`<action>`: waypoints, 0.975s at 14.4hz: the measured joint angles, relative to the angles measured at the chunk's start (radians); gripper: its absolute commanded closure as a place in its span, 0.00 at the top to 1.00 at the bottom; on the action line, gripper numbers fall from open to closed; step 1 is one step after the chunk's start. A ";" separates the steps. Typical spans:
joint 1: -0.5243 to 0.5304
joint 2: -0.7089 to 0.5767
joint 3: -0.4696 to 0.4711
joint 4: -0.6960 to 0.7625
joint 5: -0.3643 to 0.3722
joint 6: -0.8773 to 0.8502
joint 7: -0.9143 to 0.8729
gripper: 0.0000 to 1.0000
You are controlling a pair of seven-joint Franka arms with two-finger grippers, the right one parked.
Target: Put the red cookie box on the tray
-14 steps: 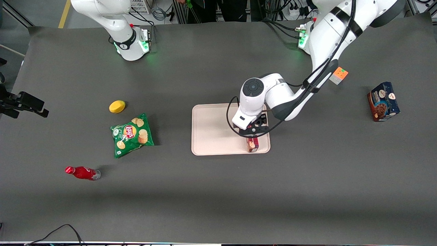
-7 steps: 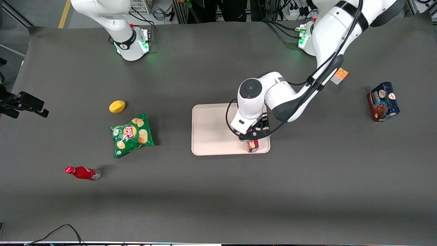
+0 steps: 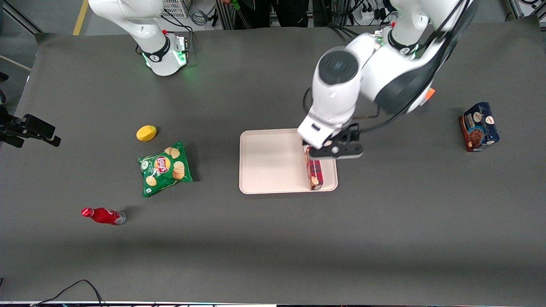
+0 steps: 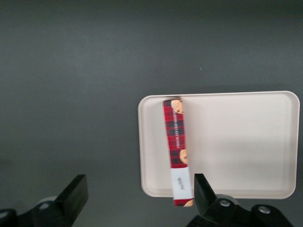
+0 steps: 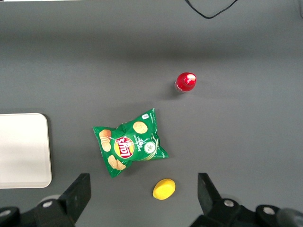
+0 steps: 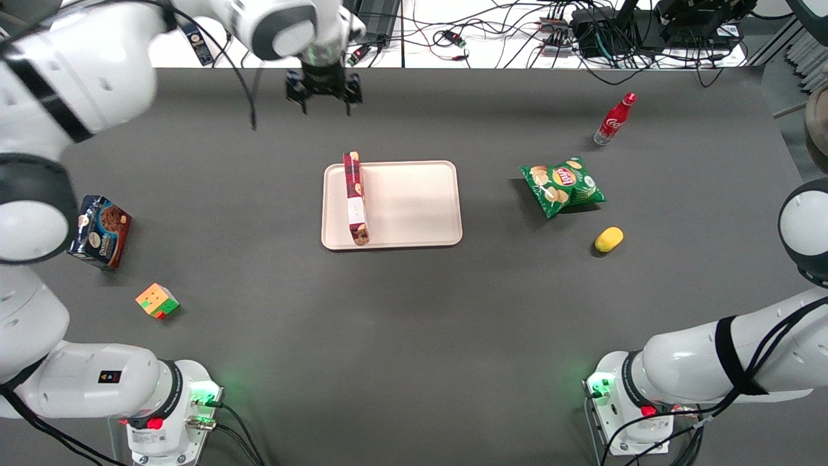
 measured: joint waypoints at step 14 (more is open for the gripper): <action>0.015 -0.449 0.616 -0.242 -0.293 -0.028 0.592 1.00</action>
